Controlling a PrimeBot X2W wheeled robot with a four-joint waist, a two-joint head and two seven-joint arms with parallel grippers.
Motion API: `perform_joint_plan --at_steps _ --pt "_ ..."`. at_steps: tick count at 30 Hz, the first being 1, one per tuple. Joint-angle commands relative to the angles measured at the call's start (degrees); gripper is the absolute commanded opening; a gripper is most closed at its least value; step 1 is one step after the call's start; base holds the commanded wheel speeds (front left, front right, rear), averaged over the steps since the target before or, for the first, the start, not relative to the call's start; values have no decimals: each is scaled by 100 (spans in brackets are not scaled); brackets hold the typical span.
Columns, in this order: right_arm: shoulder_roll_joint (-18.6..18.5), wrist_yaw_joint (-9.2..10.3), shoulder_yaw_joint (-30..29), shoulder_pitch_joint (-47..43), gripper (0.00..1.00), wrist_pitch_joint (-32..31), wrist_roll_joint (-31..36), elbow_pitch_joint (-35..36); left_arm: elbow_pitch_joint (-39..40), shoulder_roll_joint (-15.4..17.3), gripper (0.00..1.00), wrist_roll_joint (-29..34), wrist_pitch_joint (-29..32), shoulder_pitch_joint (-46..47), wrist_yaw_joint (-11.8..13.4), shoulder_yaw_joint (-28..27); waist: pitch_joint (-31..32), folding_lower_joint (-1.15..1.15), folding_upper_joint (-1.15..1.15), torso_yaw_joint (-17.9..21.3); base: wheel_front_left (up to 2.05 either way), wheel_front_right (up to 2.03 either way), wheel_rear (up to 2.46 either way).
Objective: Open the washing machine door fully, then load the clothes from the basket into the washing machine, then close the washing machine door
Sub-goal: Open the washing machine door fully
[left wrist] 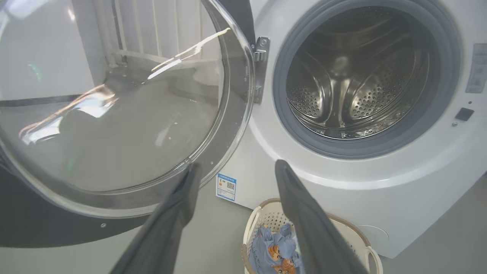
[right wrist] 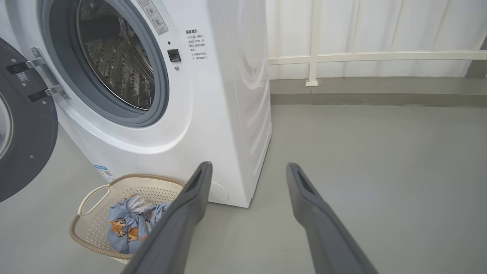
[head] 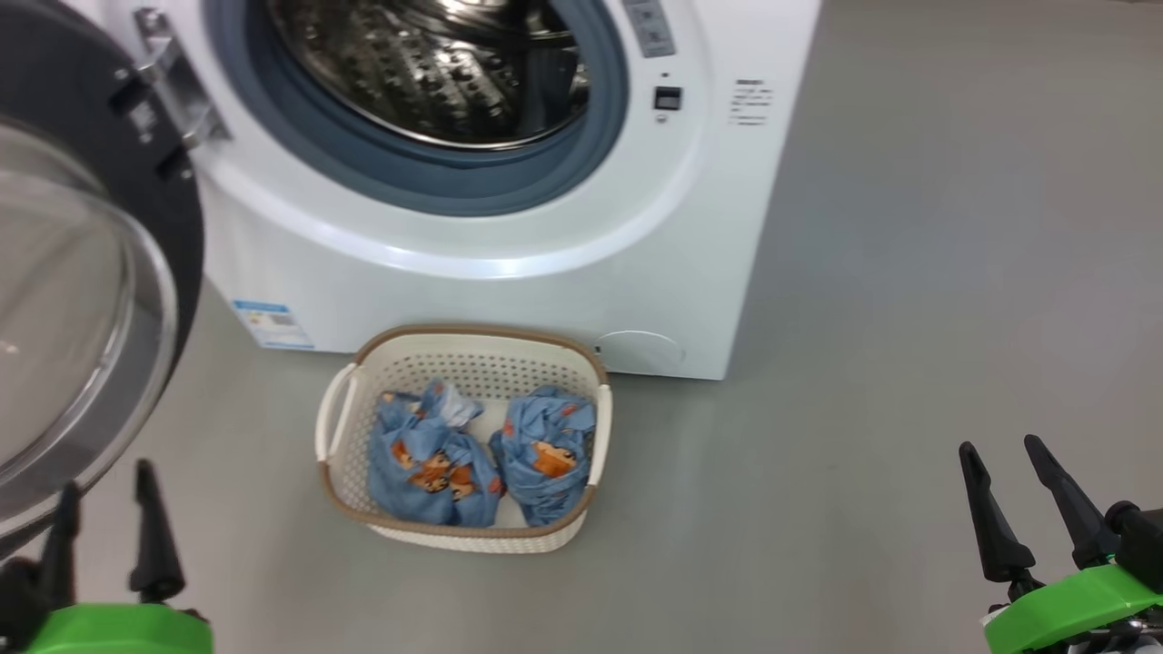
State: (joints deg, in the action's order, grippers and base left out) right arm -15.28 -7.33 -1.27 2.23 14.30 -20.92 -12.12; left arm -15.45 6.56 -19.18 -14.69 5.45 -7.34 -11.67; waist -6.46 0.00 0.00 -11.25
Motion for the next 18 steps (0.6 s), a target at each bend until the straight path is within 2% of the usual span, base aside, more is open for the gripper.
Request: perform_joint_plan --at_steps 1,12,18 --pt "-76 -16 70 1 100 70 -3 146 197 221 100 25 -30 6 -14 -74 26 0 0 254 0 0 0" --pt "7 -16 63 -2 100 70 -14 164 459 278 100 -114 -30 -346 -14 747 104 0 0 1020 0 0 0" --pt "15 -16 47 -46 100 70 -33 141 479 326 100 -198 -30 -379 -14 922 118 0 0 1296 0 0 0"
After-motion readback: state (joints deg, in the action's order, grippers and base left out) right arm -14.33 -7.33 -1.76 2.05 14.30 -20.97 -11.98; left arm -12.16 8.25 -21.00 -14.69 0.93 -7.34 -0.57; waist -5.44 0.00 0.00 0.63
